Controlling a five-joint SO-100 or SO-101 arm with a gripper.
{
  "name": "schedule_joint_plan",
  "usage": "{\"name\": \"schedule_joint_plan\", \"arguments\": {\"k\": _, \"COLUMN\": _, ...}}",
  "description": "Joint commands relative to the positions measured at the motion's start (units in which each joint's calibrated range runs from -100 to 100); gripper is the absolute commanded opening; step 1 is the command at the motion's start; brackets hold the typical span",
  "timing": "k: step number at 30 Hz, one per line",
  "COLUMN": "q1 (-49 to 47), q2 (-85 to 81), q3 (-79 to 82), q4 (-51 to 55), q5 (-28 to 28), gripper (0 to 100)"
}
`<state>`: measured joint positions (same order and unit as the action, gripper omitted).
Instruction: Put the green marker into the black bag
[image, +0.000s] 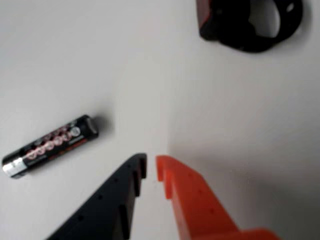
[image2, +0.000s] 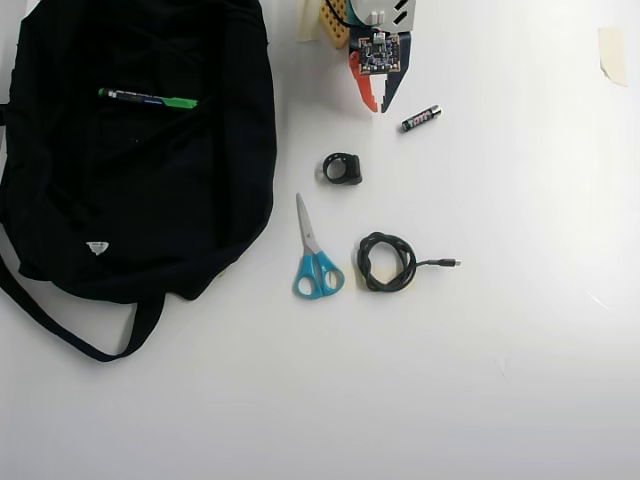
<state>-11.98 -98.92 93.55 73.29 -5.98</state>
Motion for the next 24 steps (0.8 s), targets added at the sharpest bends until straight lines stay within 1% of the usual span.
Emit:
{"name": "schedule_joint_plan", "arguments": {"k": 1, "q1": -0.2, "q2": -0.7, "q3": 2.2, "q4": 0.7, "q5": -0.5, "gripper": 2}}
{"name": "schedule_joint_plan", "arguments": {"k": 24, "q1": 0.4, "q2": -0.7, "q3": 2.9, "q4": 0.4, "q5": -0.5, "gripper": 2}}
